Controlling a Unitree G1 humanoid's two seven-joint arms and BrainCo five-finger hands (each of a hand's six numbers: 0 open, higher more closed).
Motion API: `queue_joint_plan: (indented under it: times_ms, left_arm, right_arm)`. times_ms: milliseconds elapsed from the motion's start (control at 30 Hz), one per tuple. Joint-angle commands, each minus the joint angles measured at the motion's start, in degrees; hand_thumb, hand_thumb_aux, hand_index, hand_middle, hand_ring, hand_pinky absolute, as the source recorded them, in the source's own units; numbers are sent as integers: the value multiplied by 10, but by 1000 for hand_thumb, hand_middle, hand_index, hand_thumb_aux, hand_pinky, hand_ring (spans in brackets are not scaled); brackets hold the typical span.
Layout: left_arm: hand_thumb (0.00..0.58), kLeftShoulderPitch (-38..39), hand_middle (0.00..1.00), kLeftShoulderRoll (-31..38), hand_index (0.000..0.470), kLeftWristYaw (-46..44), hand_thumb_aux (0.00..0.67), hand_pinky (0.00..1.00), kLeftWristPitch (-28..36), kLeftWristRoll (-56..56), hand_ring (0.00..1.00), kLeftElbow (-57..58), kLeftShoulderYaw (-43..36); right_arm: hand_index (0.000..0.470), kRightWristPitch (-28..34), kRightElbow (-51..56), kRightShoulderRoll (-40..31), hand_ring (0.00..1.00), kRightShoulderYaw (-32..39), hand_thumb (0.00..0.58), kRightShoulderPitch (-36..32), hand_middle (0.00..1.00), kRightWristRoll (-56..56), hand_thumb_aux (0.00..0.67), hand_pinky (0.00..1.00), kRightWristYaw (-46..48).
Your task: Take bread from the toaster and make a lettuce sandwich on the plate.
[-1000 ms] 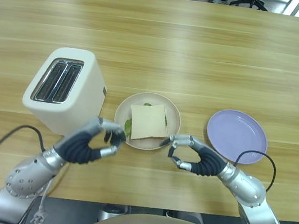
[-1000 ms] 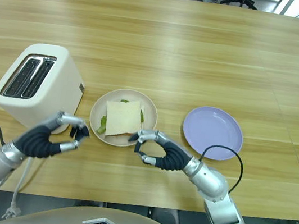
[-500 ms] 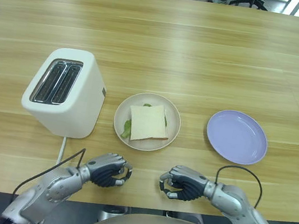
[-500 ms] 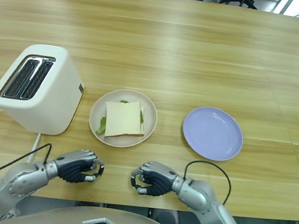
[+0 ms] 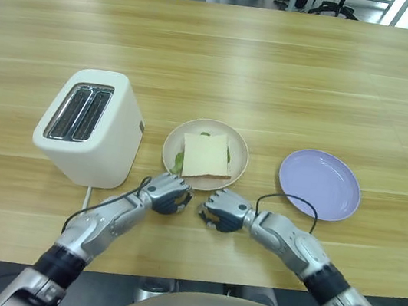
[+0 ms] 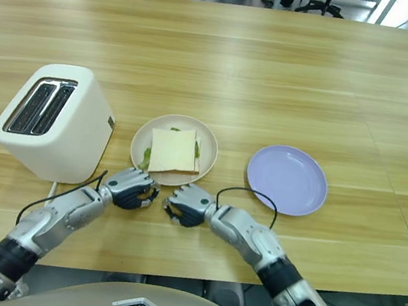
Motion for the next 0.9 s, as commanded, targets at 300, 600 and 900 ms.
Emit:
queue_joint_plan:
  times_ms: [300, 600, 900]
  left_arm:
    - [580, -156, 1000, -22, 460, 66, 670, 1000, 1, 18, 1000, 193, -39]
    - [580, -148, 1000, -4, 460, 72, 670, 1000, -17, -19, 1000, 172, -30]
    - [45, 197, 235, 29, 18, -79, 26, 235, -56, -446, 235, -232, 76]
  right_arm:
    - [460, 55, 266, 57, 1000, 28, 580, -168, 1000, -35, 670, 1000, -141]
    - [460, 26, 256, 45, 1000, 32, 580, -174, 1000, -10, 670, 1000, -161]
    - [0, -1, -213, -107, 129, -126, 0, 108, 129, 342, 0, 129, 25]
